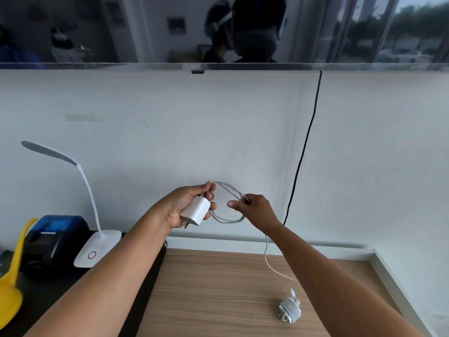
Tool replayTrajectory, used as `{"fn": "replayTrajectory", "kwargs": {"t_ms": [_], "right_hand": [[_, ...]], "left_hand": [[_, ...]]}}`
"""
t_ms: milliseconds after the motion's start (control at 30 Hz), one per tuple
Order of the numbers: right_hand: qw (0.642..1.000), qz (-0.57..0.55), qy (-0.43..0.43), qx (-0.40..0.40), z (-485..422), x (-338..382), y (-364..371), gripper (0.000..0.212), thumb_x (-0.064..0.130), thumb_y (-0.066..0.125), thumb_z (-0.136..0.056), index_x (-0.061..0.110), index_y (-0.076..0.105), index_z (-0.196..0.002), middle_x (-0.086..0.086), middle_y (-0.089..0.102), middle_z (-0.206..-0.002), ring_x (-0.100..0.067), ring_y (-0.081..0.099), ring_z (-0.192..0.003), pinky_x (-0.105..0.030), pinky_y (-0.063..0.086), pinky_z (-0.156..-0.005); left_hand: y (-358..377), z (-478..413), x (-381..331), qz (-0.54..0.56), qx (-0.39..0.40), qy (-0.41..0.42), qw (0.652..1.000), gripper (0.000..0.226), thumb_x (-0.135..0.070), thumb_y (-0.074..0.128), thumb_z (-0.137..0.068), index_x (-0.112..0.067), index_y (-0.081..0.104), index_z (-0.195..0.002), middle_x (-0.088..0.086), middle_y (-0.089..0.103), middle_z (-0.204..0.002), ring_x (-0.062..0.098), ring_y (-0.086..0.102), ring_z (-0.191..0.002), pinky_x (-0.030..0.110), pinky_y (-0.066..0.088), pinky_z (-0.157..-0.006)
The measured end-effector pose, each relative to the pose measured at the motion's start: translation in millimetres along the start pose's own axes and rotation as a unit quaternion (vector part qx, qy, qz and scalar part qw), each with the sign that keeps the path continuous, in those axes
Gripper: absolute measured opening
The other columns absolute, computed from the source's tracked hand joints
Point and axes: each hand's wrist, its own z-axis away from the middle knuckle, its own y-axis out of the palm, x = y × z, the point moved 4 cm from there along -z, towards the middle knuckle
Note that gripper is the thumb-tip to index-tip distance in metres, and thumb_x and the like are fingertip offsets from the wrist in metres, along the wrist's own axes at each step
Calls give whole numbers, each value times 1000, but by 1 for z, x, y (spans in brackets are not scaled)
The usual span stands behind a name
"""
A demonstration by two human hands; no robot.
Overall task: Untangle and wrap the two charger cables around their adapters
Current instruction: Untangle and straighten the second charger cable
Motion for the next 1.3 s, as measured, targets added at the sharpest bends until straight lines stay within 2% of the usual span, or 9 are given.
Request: {"fn": "replayTrajectory", "kwargs": {"t_ms": [133,267,367,533,633,800,933,1100,1300], "right_hand": [[998,-61,2,-11,5,-11,-9,55,60,62,-84,5,61,-80,8,43,-56,-10,37,-53,-25,33,-57],[994,-61,13,-86,4,-29,-24,9,29,59,-94,21,63,-91,5,53,-67,-10,47,-58,-21,39,-55],[988,-55,40,-138,4,-44,-35,7,22,59,-93,20,63,-87,-1,62,-74,-16,57,-67,-27,44,-61],[977,10,117,-178,11,-62,-51,11,28,59,-91,19,64,-90,2,69,-79,-18,64,-79,-29,44,-63],[979,96,139,-112,9,-60,-42,11,29,59,-90,21,67,-88,3,70,-82,-19,65,-83,-31,49,-70],[985,156,36,56,9,-20,-3,13,22,61,-89,18,74,-90,4,71,-90,-15,64,-88,-29,51,-79],[974,133,-21,183,12,17,14,24,2,53,-90,11,75,-96,1,66,-87,-12,56,-77,-15,43,-65],[990,48,-27,129,8,42,3,15,4,62,-85,9,76,-83,14,62,-60,0,48,-48,-11,37,-47],[998,27,-38,44,4,46,-3,17,29,75,-81,15,67,-76,6,64,-66,-9,53,-59,-23,43,-58]], "left_hand": [[-16,-1,-8,31,-77,4,997,14,-28,65,-91,-15,66,-96,-2,59,-67,19,63,-61,25,51,-48],[-33,-1,-10,66,-133,12,989,17,-29,67,-90,-15,69,-99,-2,60,-68,19,66,-60,25,54,-49],[-45,0,-12,85,-159,17,983,18,-29,67,-90,-15,70,-99,-1,60,-71,19,67,-59,26,55,-49],[-63,4,-17,106,-201,34,973,16,-30,67,-90,-16,72,-97,-3,64,-68,17,68,-57,26,56,-50],[-65,3,-17,97,-208,40,973,15,-30,70,-88,-17,74,-94,-3,70,-73,18,69,-64,27,56,-52],[-47,-2,-11,44,-184,33,981,13,-27,76,-82,-16,74,-86,1,73,-79,18,67,-64,30,56,-53],[-37,-5,-3,-27,-189,29,981,22,-27,79,-79,-12,73,-94,6,75,-92,22,69,-74,33,55,-58],[-29,-8,8,-81,-176,16,981,33,-28,79,-78,-8,73,-104,9,77,-97,28,72,-85,37,57,-64],[-14,-7,20,-145,-117,-41,982,38,-30,80,-77,-7,73,-105,13,76,-100,28,72,-84,34,55,-66]]}}
